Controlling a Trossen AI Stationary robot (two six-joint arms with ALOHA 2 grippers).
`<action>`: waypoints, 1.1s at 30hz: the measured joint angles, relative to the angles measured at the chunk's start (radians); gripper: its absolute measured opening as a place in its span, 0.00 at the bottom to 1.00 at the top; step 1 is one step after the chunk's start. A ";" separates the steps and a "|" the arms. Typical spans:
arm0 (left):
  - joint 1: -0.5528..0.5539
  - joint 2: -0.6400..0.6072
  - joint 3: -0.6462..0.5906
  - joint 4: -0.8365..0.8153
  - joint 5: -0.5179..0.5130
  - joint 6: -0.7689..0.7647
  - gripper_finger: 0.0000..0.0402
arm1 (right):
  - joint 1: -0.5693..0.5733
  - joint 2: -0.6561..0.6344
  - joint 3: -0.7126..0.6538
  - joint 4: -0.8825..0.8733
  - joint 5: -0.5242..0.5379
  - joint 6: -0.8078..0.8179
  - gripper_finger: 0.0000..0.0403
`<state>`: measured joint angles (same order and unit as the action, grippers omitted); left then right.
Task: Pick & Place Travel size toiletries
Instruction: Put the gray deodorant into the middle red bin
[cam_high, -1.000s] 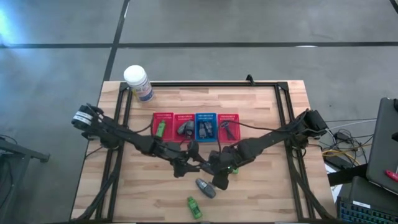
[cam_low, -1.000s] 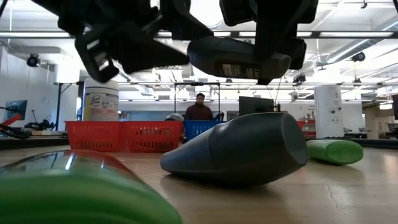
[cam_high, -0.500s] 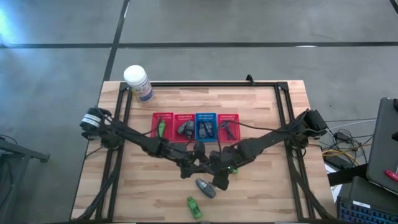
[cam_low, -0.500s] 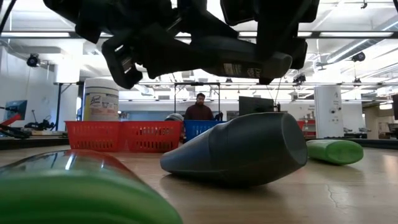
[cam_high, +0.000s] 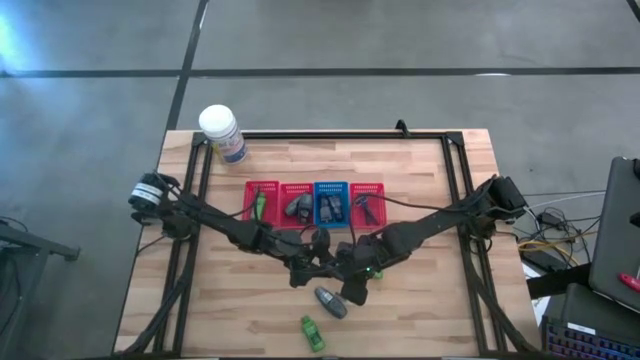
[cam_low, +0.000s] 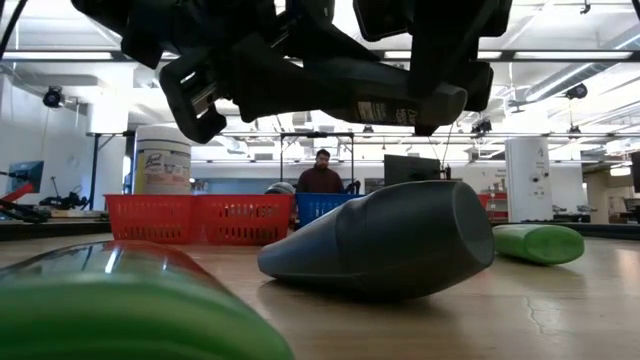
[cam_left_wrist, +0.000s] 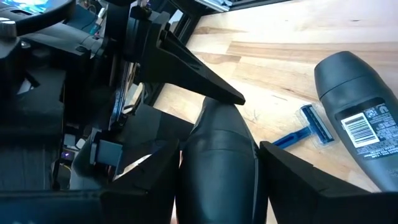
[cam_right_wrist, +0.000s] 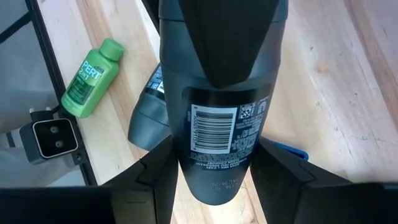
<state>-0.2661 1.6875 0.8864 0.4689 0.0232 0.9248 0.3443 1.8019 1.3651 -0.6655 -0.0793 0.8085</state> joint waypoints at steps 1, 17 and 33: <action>0.000 -0.001 0.000 0.000 -0.001 -0.001 0.50 | 0.000 0.000 0.000 0.000 0.000 0.000 0.43; 0.000 -0.116 -0.028 -0.236 -0.313 -0.202 0.50 | 0.033 -0.167 0.001 -0.194 0.291 0.110 0.78; 0.001 -0.401 -0.057 -0.889 -0.831 -2.126 0.50 | 0.017 -0.213 -0.001 -0.381 0.634 0.386 0.82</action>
<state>-0.2649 1.2861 0.8295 -0.4204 -0.8074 -1.2008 0.3608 1.5887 1.3645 -1.0463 0.5547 1.1949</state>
